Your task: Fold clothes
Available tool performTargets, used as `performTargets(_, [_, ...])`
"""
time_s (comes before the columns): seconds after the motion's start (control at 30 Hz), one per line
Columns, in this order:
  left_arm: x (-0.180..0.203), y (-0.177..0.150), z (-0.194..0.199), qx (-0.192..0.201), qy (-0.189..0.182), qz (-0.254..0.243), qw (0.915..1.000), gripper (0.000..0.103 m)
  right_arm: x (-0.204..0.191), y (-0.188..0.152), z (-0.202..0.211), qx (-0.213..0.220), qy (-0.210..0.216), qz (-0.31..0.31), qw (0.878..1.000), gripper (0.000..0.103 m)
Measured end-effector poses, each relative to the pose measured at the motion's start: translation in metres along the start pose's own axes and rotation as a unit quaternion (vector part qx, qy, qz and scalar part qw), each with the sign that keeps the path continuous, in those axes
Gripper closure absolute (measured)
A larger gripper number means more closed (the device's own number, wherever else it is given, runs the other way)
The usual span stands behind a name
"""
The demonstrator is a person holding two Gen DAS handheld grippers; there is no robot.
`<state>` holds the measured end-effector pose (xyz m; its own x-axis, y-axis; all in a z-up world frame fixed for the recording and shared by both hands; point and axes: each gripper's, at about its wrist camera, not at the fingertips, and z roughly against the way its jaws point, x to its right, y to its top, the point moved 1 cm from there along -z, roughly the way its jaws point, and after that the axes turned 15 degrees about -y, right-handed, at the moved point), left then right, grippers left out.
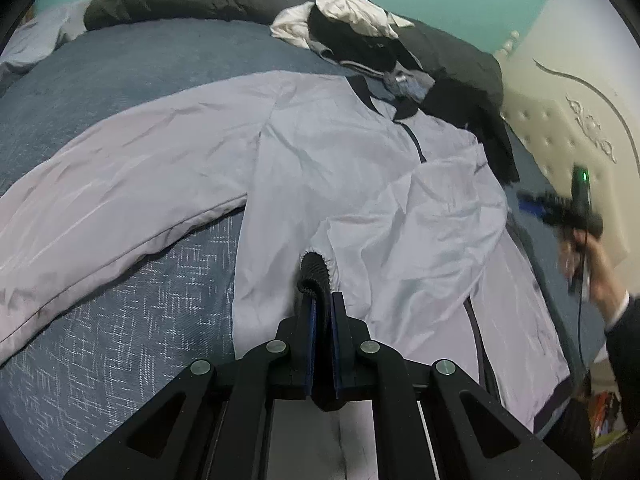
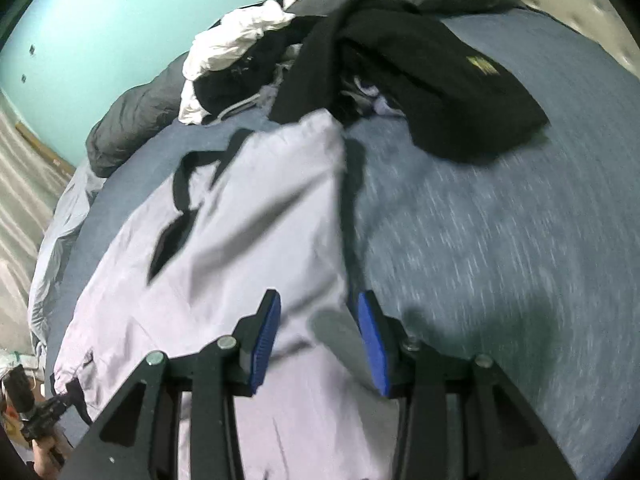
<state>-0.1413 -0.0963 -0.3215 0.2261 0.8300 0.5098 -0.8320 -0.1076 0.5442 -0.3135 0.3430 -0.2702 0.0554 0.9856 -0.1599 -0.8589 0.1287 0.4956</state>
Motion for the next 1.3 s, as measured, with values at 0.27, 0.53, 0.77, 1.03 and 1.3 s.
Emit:
performTargets(0.27, [0.003,-0.019,0.010,0.044,0.004,0.025,0.9987,0.096,0.007,-0.032,-0.002,0.016,-0.024,-0.011,1.000,0.062])
performTargets(0.53, [0.004,-0.029,0.002,0.057,0.004,0.030,0.9979,0.096,-0.002,-0.037,0.002,0.040,-0.052,0.008,0.998,0.062])
performTargets(0.77, [0.006,-0.021,-0.001,0.063,-0.002,0.021,0.9978,0.096,-0.011,-0.037,-0.008,0.037,-0.051,0.022,0.998,0.062])
performTargets(1.03, [0.003,-0.021,0.004,0.076,-0.008,0.028,0.9967,0.096,-0.014,-0.037,-0.003,0.042,-0.047,0.039,0.997,0.062])
performTargets(1.3, [0.004,-0.022,0.000,0.073,-0.008,0.026,0.9970,0.096,-0.009,-0.034,-0.012,0.030,-0.060,0.037,0.997,0.062])
